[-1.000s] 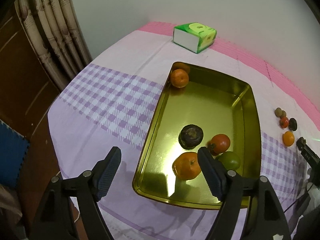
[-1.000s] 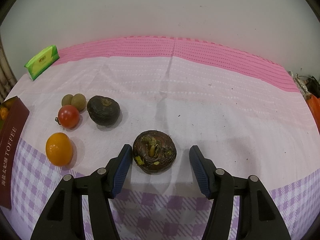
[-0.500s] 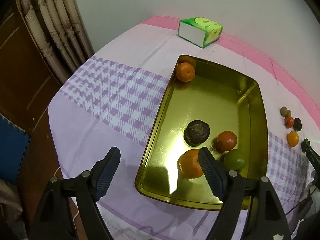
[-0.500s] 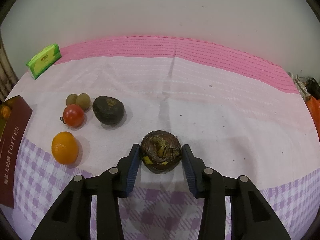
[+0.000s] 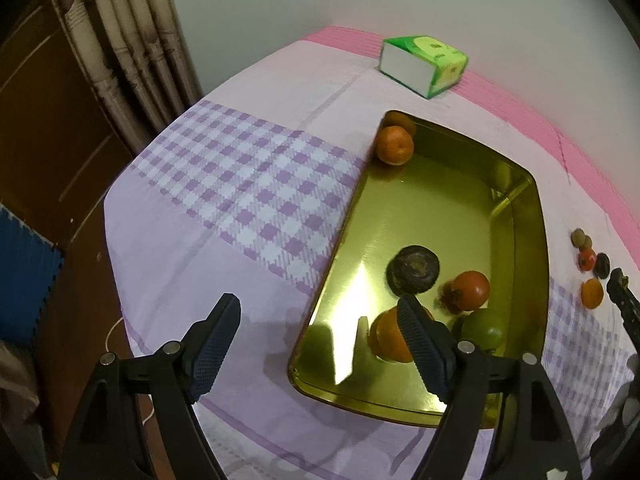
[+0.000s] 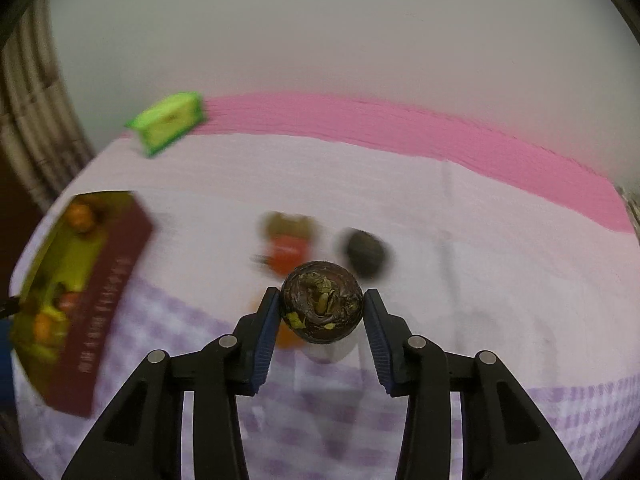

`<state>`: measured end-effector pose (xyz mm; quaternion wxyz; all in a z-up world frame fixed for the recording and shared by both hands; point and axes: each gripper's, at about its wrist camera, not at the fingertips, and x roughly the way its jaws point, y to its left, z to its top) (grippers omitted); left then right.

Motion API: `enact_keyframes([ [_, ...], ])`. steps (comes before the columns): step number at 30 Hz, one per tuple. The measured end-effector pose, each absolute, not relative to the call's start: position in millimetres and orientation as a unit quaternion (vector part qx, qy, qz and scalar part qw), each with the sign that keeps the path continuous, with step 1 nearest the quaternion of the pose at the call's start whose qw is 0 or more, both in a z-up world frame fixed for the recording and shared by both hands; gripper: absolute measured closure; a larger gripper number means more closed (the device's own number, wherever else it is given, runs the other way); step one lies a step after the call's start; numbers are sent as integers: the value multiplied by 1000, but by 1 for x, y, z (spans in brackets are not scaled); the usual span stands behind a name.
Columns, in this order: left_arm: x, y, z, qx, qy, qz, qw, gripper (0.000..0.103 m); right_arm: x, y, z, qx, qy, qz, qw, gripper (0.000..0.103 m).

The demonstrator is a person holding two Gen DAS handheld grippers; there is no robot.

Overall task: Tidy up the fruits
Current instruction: 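Lift the rough dark brown fruit and carry it toward the tray with the right tool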

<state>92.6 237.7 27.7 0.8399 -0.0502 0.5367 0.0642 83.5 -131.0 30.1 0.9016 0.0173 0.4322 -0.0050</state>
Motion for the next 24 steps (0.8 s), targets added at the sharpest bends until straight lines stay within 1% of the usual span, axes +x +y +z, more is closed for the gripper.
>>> enact_keyframes([
  [6,94,253,30,-74,533,88,839,25,84,-59,47,-5,426,80,901,60],
  [12,93,257,30,-78,534,92,837,25,89,5,50,-29,429,155,889,60],
  [18,93,256,30,-73,532,94,838,25,96,44,36,-56,441,186,876,60],
  [24,93,255,28,-70,535,94,837,25,100,60,25,-71,453,197,867,60],
])
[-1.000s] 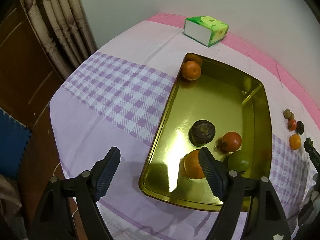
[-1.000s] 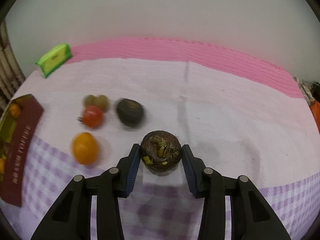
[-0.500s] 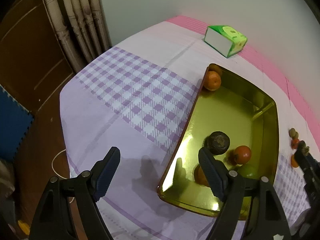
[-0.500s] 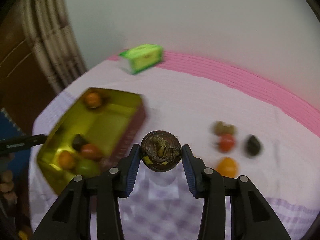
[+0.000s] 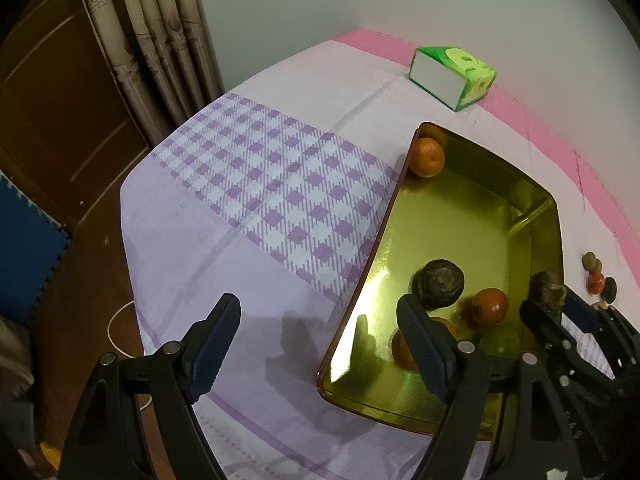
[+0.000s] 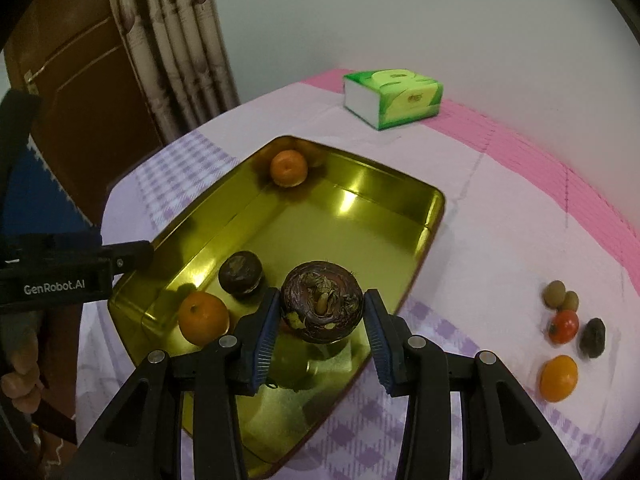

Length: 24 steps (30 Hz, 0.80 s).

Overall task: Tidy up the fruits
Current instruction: 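Lift the rough dark brown fruit and carry it toward the tray with the right tool, then lower the rough dark fruit into the tin tray and open the right tool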

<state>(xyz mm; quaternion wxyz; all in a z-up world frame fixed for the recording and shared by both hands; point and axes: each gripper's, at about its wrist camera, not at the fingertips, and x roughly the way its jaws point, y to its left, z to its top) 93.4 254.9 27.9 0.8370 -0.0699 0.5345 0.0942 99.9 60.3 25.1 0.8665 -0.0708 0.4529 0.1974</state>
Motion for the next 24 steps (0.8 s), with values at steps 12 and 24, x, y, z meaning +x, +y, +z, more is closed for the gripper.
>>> enact_keyframes([
  [12,93,251,27,-63,533,93,839,25,102,74,12,-93,467,211,854,60],
  [24,93,250,24,-62,536,90,837,25,104,69,7,-82,472,209,853,60],
])
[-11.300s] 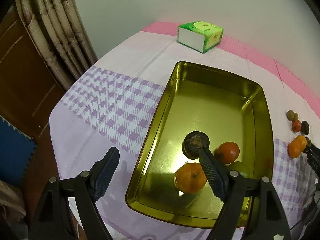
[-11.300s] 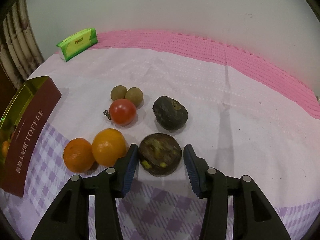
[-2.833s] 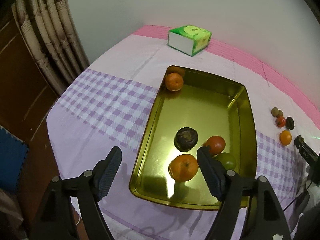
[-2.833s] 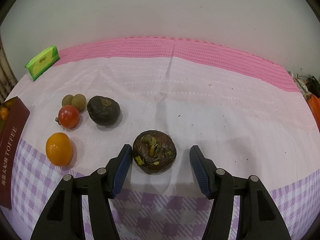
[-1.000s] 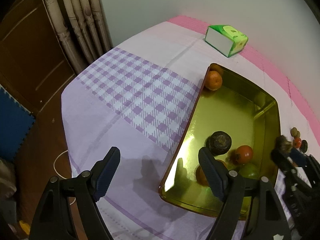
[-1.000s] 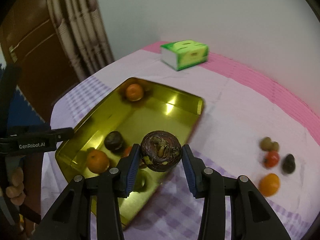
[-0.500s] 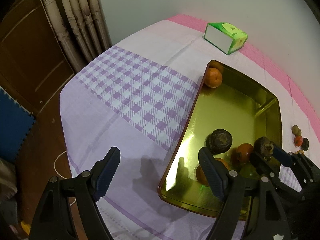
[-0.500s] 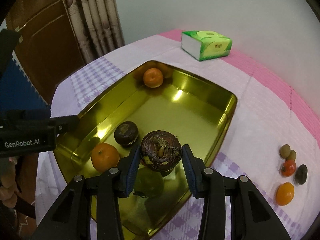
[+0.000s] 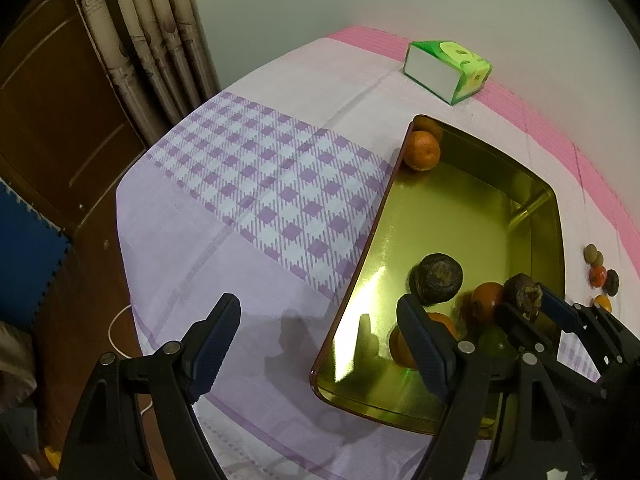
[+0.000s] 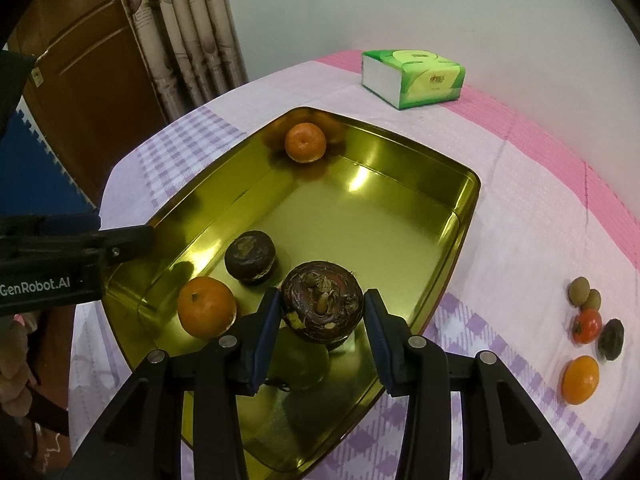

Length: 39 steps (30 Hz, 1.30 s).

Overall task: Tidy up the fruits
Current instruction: 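Lower the rough dark fruit into the tin tray and open the right tool, then move the right tool to the smooth dark fruit and close on it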

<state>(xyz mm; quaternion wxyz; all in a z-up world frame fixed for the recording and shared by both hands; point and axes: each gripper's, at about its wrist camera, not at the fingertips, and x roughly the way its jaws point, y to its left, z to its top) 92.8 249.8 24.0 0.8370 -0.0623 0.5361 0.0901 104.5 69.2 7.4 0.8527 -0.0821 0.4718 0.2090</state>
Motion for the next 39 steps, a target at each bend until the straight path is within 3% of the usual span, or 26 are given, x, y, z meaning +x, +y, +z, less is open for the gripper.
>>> enact_keyframes([
  [24,93,242,20,-50,541,82,836,25,89,43,46,-37,421,197,885,57],
  [39,92,242,19,-42,537,90,838,25,94,-112,53,20,411,27,911,57],
])
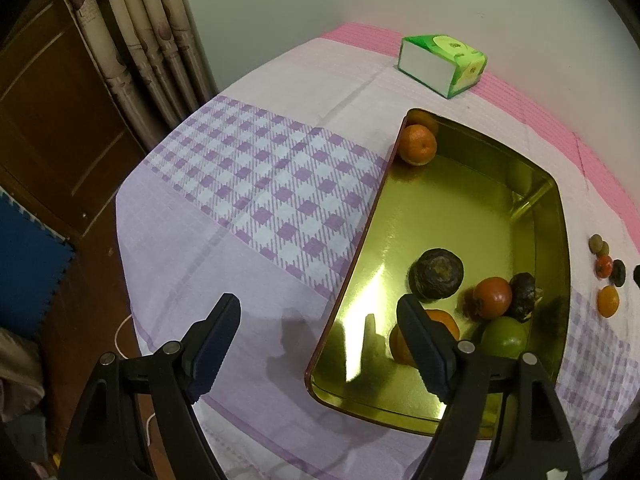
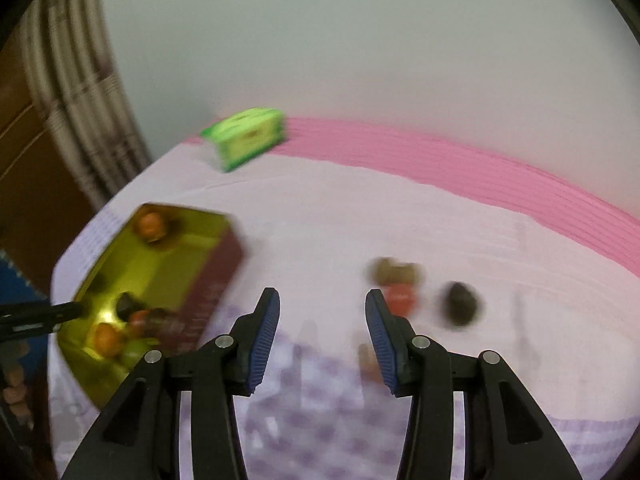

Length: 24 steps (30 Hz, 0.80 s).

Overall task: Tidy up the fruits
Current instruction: 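Move the right tool to the smooth dark fruit and close on it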

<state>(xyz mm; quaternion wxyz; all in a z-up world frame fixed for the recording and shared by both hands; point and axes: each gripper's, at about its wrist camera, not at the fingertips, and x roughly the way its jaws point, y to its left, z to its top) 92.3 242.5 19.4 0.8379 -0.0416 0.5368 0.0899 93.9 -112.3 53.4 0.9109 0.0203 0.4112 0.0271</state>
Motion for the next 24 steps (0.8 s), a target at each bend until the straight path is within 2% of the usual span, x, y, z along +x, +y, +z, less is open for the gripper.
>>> enact_keyframes([
  [9,92,233,19,-27,533,76,842,25,103,-179,30,44,436,-38,898,56],
  [24,91,189,37,23,506,21,862,25,130,-191,-6,48,456,-31,888,53],
])
